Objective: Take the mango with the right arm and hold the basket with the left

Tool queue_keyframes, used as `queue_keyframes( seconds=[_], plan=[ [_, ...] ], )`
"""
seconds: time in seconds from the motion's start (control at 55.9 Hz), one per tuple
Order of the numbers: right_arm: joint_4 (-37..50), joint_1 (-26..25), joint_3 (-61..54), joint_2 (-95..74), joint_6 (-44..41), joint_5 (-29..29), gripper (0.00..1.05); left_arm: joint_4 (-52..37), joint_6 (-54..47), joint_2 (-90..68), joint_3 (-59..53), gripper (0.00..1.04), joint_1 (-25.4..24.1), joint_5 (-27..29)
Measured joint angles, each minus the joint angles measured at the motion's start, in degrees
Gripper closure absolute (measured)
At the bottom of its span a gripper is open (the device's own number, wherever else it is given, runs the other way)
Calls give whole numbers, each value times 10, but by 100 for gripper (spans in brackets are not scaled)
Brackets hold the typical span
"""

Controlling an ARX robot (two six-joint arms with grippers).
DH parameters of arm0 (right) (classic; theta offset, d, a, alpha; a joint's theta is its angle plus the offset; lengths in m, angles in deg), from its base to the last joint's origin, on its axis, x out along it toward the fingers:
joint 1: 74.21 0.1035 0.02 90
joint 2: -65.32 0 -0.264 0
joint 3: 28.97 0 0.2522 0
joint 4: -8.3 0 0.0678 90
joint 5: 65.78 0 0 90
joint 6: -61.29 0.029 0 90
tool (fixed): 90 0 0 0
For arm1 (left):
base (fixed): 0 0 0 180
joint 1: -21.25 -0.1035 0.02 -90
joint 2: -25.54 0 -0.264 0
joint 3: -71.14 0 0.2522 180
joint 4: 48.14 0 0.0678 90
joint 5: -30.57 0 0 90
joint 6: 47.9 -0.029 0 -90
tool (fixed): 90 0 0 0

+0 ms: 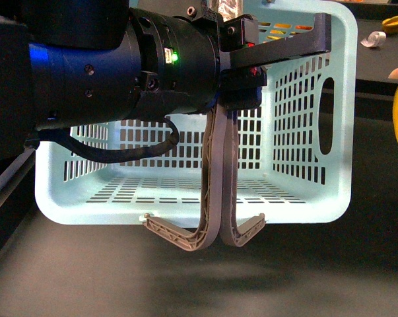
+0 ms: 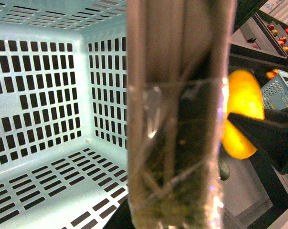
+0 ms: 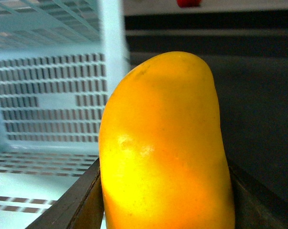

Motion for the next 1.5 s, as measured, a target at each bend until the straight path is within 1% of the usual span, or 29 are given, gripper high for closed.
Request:
queue_keyframes(
  seconds=[0.071, 0.161, 0.304, 0.393, 0.483, 0.518, 0.554, 0.572, 0.679, 0.769, 0.84, 1.019, 1.126, 1.269, 1.412, 1.501],
  plan=[
    [-2, 47, 1, 35, 29, 15, 45, 0, 0, 0, 0, 99, 0, 0],
    [-2, 82, 6, 39, 45, 32, 45, 0, 0, 0, 0, 99, 0, 0],
    [26, 158, 33, -6, 91, 82, 45, 0, 0, 0, 0, 99, 0, 0],
    [33, 189, 64, -50, 111, 113, 45, 0, 0, 0, 0, 99, 0, 0],
    [35, 205, 95, -96, 125, 141, 45, 0, 0, 0, 0, 99, 0, 0],
    [38, 207, 102, -107, 127, 144, 45, 0, 0, 0, 0, 99, 0, 0],
    [42, 209, 105, -115, 127, 150, 40, 0, 0, 0, 0, 99, 0, 0],
    [45, 210, 107, -120, 129, 152, 36, 0, 0, 0, 0, 99, 0, 0],
    [54, 212, 106, -123, 139, 152, 23, 0, 0, 0, 0, 99, 0, 0],
    [71, 211, 97, -103, 151, 145, 6, 0, 0, 0, 0, 99, 0, 0],
    [74, 207, 75, -64, 154, 139, 9, 1, 0, 0, -1, 99, 1, 1],
    [73, 187, 9, 61, 154, 127, 8, 1, 2, 0, -2, 99, 0, 2],
    [51, 173, -32, 131, 153, 124, 8, 1, 2, 0, -2, 99, 0, 2],
    [9, 159, -92, 227, 150, 124, 8, 1, 3, 0, -2, 99, 0, 1],
    [-75, 153, -169, 376, 143, 151, 8, 1, 3, 0, -2, 99, 0, 0],
    [-122, 153, -195, 441, 142, 172, 8, 1, 3, 0, -2, 99, 0, -1]
  ],
)
